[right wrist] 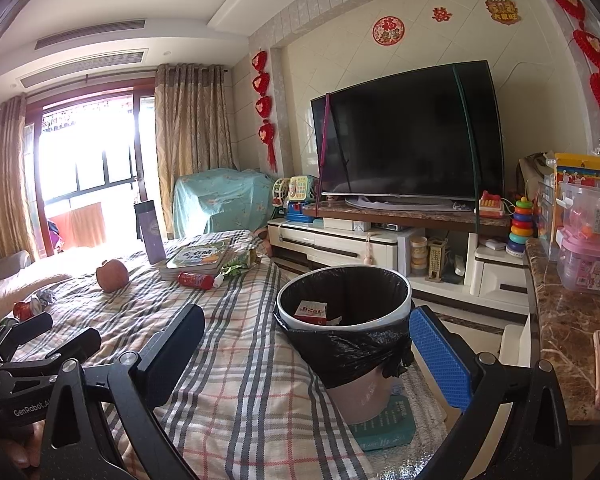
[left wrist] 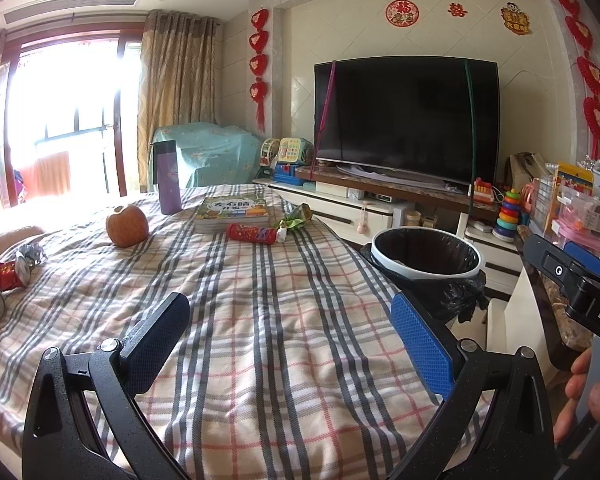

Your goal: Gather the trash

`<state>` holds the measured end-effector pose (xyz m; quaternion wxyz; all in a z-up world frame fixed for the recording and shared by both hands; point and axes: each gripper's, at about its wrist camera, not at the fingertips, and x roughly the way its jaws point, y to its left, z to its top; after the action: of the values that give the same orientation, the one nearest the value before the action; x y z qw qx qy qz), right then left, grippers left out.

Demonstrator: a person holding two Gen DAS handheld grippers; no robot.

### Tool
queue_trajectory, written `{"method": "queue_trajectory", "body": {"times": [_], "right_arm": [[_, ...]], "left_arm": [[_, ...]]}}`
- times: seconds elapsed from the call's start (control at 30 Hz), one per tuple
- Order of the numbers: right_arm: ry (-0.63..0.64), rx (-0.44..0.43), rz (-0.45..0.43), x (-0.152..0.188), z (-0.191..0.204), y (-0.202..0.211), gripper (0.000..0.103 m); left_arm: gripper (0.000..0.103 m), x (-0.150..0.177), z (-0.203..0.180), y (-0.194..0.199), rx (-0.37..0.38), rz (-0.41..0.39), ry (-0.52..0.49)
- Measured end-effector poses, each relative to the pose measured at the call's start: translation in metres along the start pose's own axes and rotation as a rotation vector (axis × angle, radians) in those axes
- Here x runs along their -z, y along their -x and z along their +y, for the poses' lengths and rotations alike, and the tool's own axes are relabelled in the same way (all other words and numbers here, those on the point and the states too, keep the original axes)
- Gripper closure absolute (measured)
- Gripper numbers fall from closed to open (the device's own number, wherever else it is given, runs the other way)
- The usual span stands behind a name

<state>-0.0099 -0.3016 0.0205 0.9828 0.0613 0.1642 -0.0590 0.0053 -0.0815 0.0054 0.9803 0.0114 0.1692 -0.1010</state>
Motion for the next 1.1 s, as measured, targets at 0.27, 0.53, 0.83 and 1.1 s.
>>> {"method": "queue_trajectory", "body": {"times": [0.27,0.53,0.83,1.1], "right_arm": [[0.001,0.0,-0.001,0.0001,0.0008,0.0003,0.0],[0.0,-0.002,0.0,-0.0003,0.0024,0.0006,0.0],[0.0,-0.008,0.001,-0.0018,0.0086,0.001,0.0],[-0.01,-0.021,0.001,-0.0044,0.0057,0.0005,0.0]], "left_arm": [[0.0,0.0008,-0.0005,0.0,0.004,0.002,0.0],[0.0,0.0018,-0.0009,0.0002,0.007,0.004,0.0],[0.0,0.002,0.0009,0.0,0.021,0.012,0.004],[0.0,-0.0011,0.0018,-0.0006,0.044,0.014,0.009]]}}
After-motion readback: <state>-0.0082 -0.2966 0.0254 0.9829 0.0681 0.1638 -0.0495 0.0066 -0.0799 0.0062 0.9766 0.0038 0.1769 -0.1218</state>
